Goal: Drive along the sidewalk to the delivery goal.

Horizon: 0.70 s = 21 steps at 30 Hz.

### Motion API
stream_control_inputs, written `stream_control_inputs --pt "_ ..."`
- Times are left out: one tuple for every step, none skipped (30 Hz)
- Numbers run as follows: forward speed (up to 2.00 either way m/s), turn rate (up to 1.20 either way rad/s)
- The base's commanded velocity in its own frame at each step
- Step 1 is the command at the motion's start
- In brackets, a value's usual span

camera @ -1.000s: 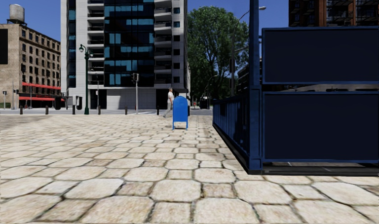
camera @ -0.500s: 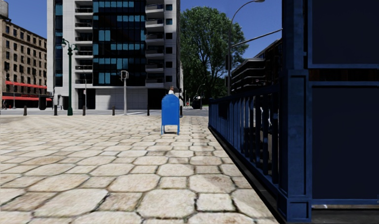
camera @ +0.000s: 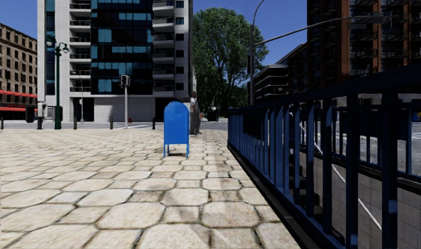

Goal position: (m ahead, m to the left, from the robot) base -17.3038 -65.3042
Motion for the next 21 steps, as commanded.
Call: stream_control_inputs --pt "2.00 0.00" --pt "2.00 0.00" --pt "2.00 0.00" --pt "2.00 0.00" --pt "2.00 0.00" --pt "2.00 0.00" --pt "2.00 0.00" --pt "2.00 0.00" --pt "2.00 0.00" --pt "2.00 0.00" --pt "2.00 0.00" --pt "2.00 0.00" --pt "2.00 0.00" --pt "2.00 0.00" --pt "2.00 0.00" --pt "2.00 0.00" --pt "2.00 0.00" --pt "2.00 0.00" --pt "2.00 0.00" --pt "2.00 0.00" --pt "2.00 0.00"
